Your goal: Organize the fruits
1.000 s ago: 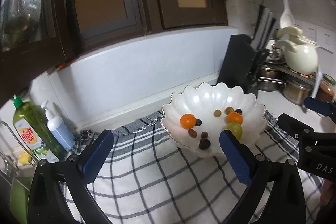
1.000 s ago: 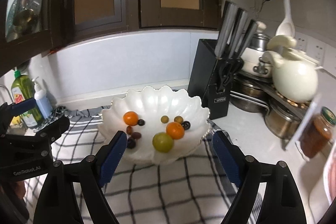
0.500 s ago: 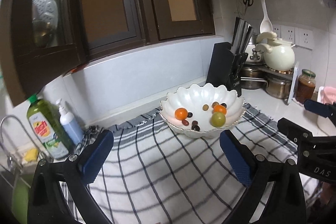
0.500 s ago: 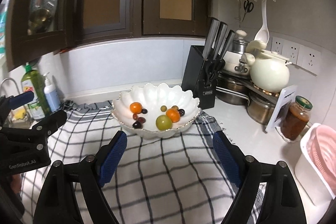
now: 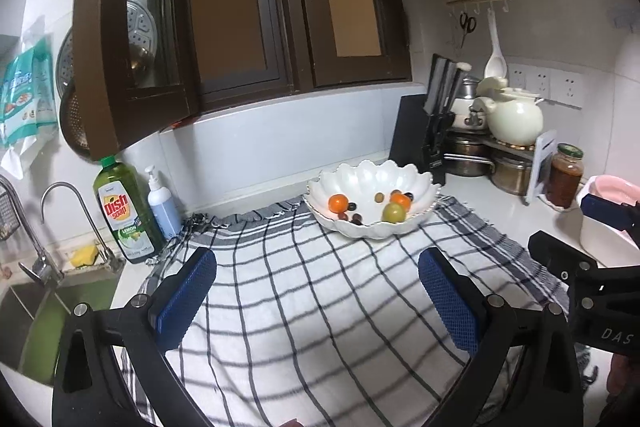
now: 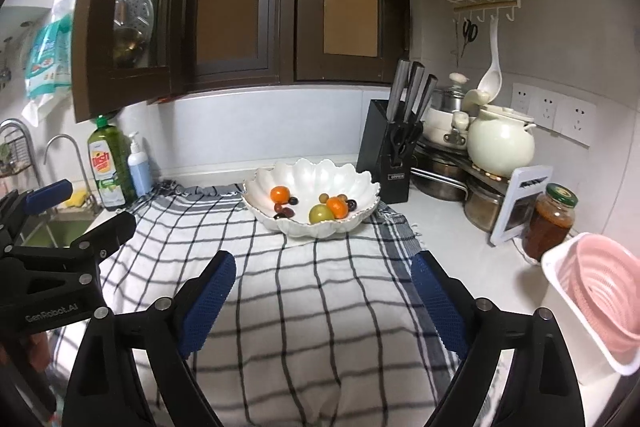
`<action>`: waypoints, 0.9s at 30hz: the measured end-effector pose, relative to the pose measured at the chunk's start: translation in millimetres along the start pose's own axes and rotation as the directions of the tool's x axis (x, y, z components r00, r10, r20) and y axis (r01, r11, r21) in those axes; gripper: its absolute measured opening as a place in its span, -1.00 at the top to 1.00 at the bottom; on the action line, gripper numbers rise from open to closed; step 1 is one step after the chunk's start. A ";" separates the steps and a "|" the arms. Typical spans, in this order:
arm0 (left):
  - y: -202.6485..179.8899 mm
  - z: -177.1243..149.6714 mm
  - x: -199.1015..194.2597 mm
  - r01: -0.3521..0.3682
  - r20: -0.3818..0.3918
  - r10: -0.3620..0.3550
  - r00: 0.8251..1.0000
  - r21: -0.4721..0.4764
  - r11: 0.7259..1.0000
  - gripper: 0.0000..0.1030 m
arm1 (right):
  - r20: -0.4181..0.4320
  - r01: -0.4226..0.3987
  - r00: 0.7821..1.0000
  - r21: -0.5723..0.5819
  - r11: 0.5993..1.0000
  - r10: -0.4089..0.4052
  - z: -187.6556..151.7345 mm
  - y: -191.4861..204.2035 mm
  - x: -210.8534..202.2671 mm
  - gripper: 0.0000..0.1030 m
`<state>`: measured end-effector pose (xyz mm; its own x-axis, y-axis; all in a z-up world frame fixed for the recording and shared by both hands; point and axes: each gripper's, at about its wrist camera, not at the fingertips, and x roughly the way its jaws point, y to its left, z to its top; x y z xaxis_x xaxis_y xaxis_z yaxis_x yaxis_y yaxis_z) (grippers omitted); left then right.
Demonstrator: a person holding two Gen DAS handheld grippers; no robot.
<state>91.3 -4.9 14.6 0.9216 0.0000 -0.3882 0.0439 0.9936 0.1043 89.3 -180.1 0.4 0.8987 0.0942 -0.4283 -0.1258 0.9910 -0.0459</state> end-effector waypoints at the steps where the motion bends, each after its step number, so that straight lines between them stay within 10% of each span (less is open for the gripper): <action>1: -1.8 -1.5 -4.6 0.003 0.004 -0.003 1.000 0.000 1.000 -1.00 | 0.002 0.002 1.000 -0.001 1.000 -0.002 -2.0 -1.2 -5.5 -0.75; 27: -28.4 -21.7 -90.7 0.056 0.048 -0.055 0.997 -0.002 0.998 -1.00 | 0.056 0.020 0.998 0.007 1.000 -0.021 -30.9 -9.0 -99.4 -0.75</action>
<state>-1.9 -30.7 27.0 0.9353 -0.0605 -0.3487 0.0943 0.9923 0.0808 -11.9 -201.4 15.4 0.9233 0.0787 -0.3759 -0.1043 0.9934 -0.0480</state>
